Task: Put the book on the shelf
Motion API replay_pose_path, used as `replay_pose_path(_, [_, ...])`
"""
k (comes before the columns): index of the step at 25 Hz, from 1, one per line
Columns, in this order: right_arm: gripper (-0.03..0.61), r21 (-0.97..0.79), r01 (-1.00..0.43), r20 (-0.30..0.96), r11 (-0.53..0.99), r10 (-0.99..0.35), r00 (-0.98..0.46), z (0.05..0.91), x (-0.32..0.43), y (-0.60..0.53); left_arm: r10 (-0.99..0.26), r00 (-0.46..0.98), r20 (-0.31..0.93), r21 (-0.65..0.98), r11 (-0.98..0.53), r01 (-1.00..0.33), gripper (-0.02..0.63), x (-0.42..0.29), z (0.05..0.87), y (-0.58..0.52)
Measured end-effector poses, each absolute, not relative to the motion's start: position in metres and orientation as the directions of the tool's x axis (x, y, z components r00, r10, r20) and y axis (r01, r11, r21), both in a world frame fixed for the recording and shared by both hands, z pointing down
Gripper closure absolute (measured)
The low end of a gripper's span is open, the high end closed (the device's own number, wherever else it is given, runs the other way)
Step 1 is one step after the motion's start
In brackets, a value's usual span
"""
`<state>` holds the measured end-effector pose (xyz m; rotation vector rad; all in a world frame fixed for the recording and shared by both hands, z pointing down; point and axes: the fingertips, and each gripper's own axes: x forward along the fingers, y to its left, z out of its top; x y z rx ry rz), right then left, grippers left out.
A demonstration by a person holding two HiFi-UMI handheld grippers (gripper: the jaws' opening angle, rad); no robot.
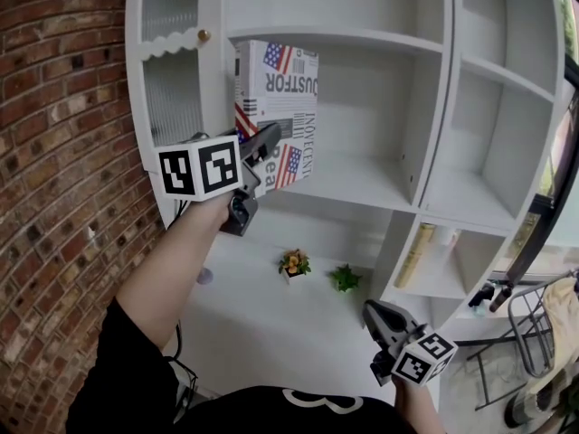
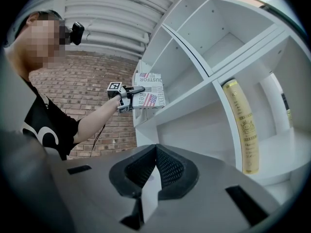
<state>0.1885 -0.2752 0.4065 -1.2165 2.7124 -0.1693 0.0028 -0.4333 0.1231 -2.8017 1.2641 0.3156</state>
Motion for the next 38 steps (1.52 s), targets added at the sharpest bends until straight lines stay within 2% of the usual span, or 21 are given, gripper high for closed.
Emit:
replay_pose_path(19, [0.568,-0.215,-0.755,-0.078,0.620,-0.781,-0.619,0.425,0.219,-0.275,-0.883,0.454,-0.118,-0.023,-0.455,-0.890,0.460,0.018,0.141,-0.527])
replay_pose_path(25, [0.568,-0.234,-0.772,-0.067,0.592,-0.802,-0.594,0.432,0.230,-0.273,-0.895,0.443,-0.045,0.024,-0.445,-0.895,0.459,0.019,0.152,-0.549])
replay_pose_path(33, [0.568,-0.244,-0.787,-0.062,0.567,-0.818,-0.571,0.432,0.238,-0.271,-0.890,0.454,-0.045,0.000,-0.454,-0.891,0.460,0.021,0.157,-0.552])
replay_pose_path(34, [0.568,-0.243,-0.786,-0.060,0.569,-0.817,-0.573,0.433,0.237,-0.271,-0.887,0.460,-0.049,-0.004,-0.460,-0.888,0.443,0.021,0.156,-0.551])
replay_pose_path(38, [0.567,-0.240,-0.785,-0.056,0.571,-0.815,-0.576,0.434,0.234,-0.268,-0.861,0.500,-0.092,-0.011,-0.502,-0.865,0.294,0.026,0.153,-0.541])
